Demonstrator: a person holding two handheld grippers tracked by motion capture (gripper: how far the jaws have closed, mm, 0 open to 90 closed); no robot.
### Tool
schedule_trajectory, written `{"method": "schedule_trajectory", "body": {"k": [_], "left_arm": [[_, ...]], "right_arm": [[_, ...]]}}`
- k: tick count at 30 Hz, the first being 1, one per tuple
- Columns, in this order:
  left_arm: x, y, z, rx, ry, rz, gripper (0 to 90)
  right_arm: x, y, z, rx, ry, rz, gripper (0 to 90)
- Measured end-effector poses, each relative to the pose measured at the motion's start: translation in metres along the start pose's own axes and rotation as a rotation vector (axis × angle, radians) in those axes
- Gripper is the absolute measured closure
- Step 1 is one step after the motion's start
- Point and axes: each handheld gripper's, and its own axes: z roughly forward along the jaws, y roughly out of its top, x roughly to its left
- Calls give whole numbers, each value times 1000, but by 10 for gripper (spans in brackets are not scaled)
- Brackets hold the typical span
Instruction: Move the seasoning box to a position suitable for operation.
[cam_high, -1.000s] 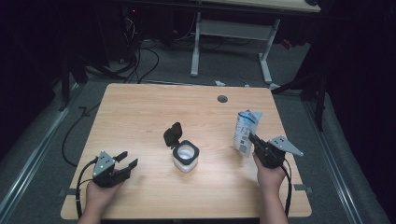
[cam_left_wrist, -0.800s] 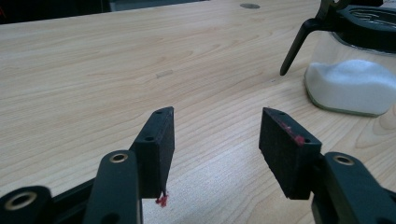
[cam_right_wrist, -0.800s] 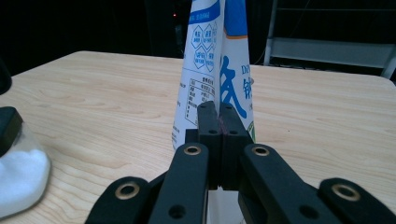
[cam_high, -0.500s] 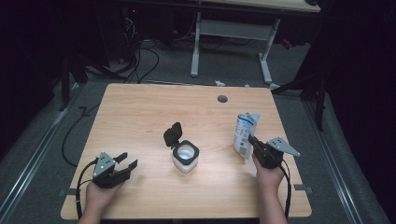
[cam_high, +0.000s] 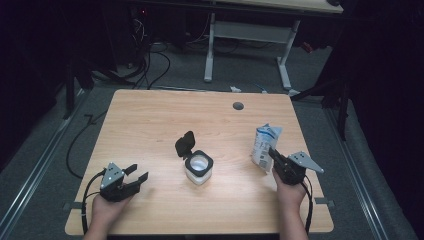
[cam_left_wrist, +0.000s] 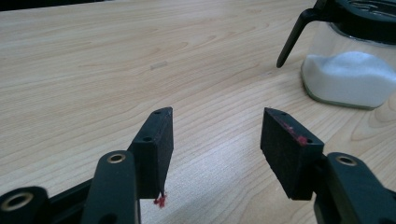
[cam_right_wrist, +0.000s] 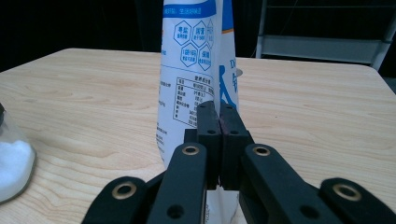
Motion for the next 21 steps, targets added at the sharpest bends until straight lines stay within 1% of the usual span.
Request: {"method": "schedule_trajectory", "body": {"k": [13, 21], "left_arm": [[0, 1, -1, -7, -4, 0, 447], [0, 1, -1, -8, -2, 0, 446]], "right_arm": [[3, -2, -7, 15, -8, -14, 861], [2, -4, -10, 12, -12, -9, 845]]}}
